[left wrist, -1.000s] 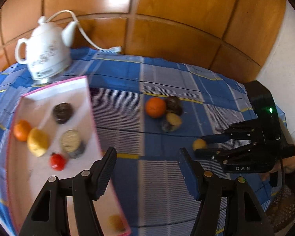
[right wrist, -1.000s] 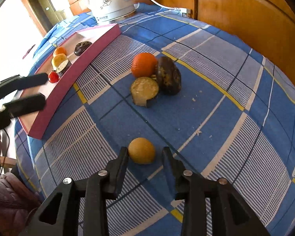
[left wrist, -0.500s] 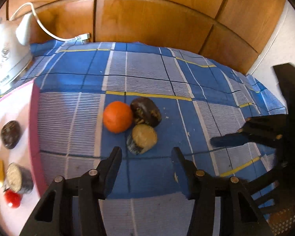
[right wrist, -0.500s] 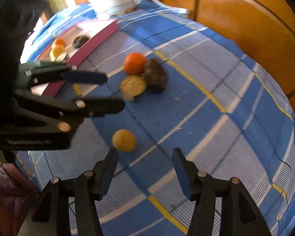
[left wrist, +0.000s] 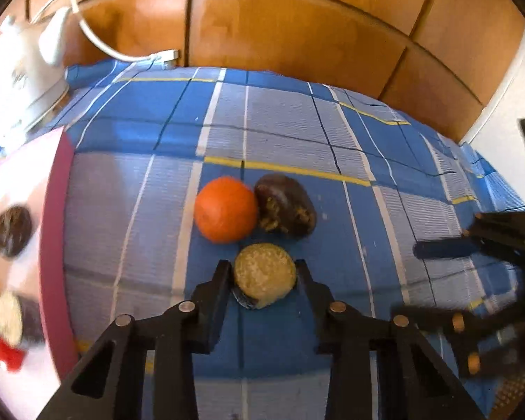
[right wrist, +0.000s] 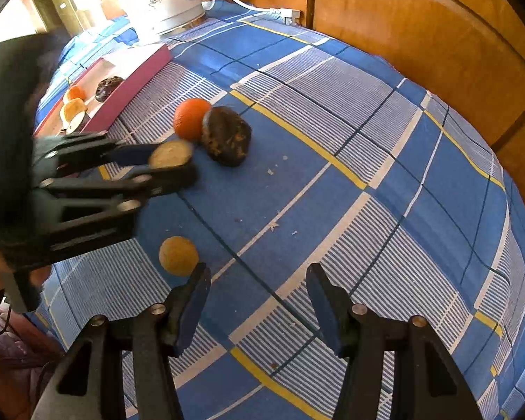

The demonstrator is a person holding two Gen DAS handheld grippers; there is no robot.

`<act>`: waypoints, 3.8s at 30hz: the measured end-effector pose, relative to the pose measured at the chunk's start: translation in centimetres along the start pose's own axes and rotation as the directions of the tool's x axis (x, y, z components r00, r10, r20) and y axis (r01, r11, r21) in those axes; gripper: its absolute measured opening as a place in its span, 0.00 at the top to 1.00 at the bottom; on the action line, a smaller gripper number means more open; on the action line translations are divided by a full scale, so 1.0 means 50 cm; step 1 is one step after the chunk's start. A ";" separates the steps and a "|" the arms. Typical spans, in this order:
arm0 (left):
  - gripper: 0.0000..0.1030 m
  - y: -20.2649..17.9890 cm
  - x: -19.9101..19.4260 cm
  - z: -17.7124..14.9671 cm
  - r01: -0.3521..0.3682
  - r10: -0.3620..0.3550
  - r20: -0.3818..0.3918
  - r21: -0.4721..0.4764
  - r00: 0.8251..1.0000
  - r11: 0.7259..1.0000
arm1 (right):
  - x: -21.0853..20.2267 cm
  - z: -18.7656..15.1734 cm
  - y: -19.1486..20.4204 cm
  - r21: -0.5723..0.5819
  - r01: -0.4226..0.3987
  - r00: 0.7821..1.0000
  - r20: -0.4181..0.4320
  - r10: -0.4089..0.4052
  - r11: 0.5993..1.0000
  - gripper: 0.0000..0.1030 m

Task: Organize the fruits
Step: 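Lift the cut slice with the left gripper while the right gripper grasps the small yellow fruit, then carry the cut slice into the tray and open the left gripper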

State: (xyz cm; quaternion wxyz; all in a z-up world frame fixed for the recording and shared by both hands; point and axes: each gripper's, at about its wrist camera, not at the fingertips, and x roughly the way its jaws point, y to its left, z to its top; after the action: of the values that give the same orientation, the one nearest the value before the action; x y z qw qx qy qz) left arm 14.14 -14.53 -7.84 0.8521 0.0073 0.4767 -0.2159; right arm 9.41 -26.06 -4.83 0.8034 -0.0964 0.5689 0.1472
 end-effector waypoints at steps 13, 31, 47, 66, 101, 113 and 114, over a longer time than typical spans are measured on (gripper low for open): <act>0.64 -0.014 -0.066 -0.123 -0.009 0.008 0.032 0.039 0.999 0.999 | -0.046 0.000 -0.033 0.131 -0.116 0.987 0.126 0.099 0.985 0.44; 0.65 -0.028 -0.062 -0.144 -0.061 0.053 0.086 0.092 0.995 0.994 | -0.014 -0.005 0.079 -0.105 -0.144 0.987 0.048 0.150 0.984 0.44; 0.65 -0.033 -0.065 -0.147 -0.066 0.058 0.093 0.088 0.994 0.994 | 0.033 -0.005 0.121 -0.191 -0.046 0.997 0.056 0.058 0.981 0.67; 0.66 -0.039 -0.060 -0.140 -0.093 0.086 0.077 0.097 0.993 0.991 | 0.044 0.002 0.109 -0.136 -0.067 0.996 0.043 0.074 0.988 0.74; 0.66 -0.045 -0.177 -0.117 -0.088 0.075 0.154 0.076 0.985 0.993 | 0.046 -0.002 0.117 -0.159 -0.051 0.997 0.056 0.061 0.986 0.74; 0.66 0.082 -0.265 -0.109 -0.062 0.078 0.181 -0.091 0.980 0.994 | 0.042 -0.006 0.120 -0.165 -0.040 0.996 0.067 0.052 0.985 0.74; 0.66 0.110 -0.275 -0.110 -0.065 0.087 0.186 -0.125 0.979 0.990 | 0.042 -0.006 0.120 -0.165 -0.039 0.996 0.067 0.051 0.985 0.74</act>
State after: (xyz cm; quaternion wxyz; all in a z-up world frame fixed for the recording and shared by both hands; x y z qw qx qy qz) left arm 5.50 -3.38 -0.69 0.9004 -0.0456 0.4042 -0.1542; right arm 7.71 -20.26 -6.81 0.8089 -0.1440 0.5281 0.2148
